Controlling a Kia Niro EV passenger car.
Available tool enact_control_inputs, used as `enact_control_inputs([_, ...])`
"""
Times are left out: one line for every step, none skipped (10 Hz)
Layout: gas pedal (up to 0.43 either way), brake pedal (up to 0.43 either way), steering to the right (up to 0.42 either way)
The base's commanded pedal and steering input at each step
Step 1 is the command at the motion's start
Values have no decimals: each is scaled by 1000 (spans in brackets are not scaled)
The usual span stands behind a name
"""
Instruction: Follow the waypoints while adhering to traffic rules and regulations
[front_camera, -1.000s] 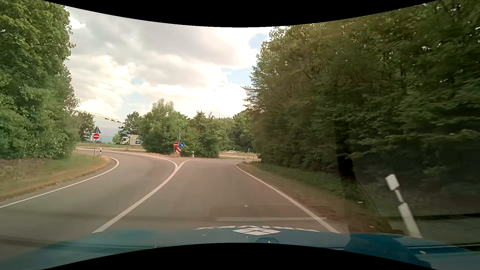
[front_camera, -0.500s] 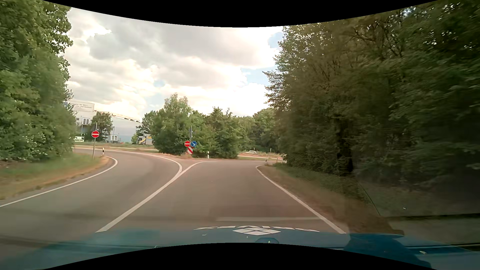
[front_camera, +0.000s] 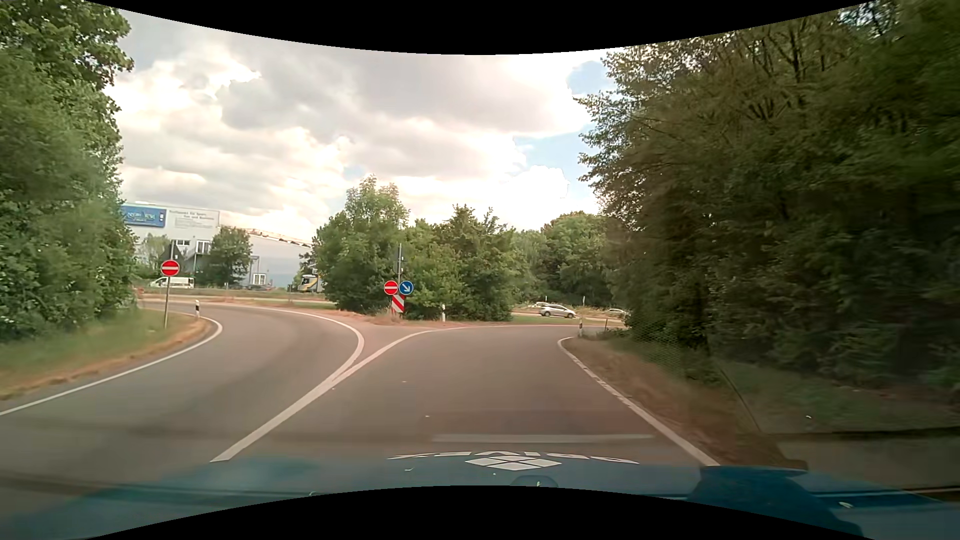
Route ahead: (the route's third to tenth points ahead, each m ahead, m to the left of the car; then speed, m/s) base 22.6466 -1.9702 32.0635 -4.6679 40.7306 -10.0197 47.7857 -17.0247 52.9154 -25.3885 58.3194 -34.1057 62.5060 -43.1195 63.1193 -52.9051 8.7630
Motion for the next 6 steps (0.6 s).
enact_control_inputs([150, 0, -51])
enact_control_inputs([157, 0, -37])
enact_control_inputs([177, 0, -27])
enact_control_inputs([189, 0, -20])
enact_control_inputs([189, 0, -14])
enact_control_inputs([197, 0, -9])
